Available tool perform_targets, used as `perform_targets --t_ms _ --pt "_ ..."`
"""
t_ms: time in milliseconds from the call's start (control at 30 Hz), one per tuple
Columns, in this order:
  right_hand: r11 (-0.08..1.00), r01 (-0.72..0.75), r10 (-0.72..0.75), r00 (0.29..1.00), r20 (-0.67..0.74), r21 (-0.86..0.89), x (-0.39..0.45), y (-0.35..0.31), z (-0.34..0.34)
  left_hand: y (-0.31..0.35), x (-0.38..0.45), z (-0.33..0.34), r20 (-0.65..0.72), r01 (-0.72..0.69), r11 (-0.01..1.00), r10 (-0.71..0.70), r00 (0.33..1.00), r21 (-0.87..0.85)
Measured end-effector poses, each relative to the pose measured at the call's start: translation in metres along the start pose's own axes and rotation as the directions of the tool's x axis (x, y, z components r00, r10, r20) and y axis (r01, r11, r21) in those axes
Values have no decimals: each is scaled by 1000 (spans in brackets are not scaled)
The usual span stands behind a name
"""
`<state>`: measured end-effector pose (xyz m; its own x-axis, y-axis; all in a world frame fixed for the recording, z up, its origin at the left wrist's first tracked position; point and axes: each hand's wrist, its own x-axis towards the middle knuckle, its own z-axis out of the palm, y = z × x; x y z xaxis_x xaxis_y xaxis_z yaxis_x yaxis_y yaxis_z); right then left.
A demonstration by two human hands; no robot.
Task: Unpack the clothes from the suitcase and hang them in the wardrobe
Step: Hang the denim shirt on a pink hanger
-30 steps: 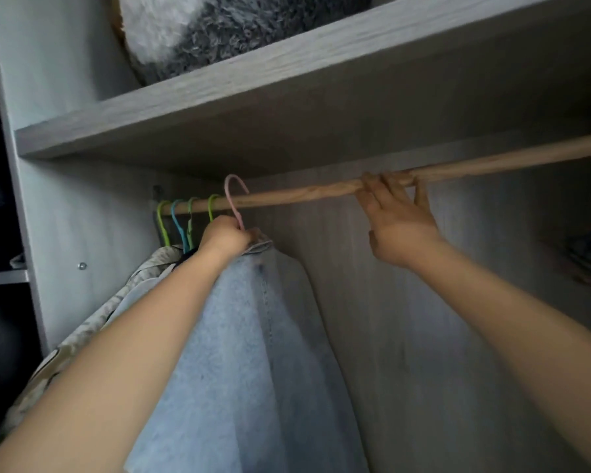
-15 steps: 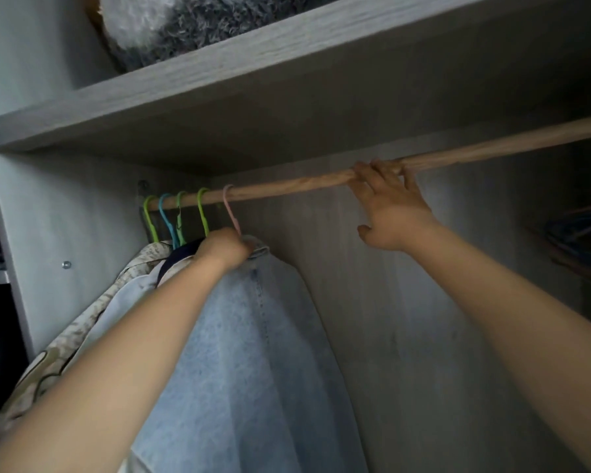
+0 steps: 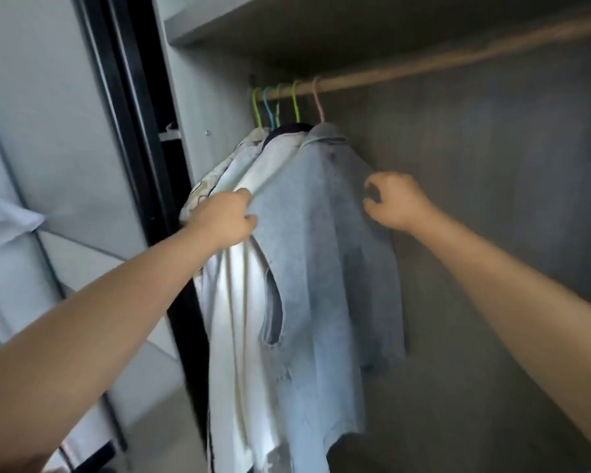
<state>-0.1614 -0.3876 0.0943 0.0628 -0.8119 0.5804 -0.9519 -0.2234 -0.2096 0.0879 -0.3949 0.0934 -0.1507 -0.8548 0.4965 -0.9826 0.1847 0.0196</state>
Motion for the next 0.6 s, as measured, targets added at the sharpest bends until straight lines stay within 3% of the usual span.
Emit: perform_targets --t_ms 200,300,433,600 --pt "959 219 -245 959 140 178 -75 -79 45 -36 -133 -5 8 196 975 -198 980 104" --pt "902 306 -377 902 212 304 -118 -134 64 -61 -202 -14 88 339 925 -357 930 169" --pt "820 382 -522 805 283 425 -178 -206 86 -100 -289 -24 124 547 824 -565 816 149" --pt "742 396 -634 678 373 542 -261 -292 127 -151 -410 -15 193 740 651 -758 623 167"
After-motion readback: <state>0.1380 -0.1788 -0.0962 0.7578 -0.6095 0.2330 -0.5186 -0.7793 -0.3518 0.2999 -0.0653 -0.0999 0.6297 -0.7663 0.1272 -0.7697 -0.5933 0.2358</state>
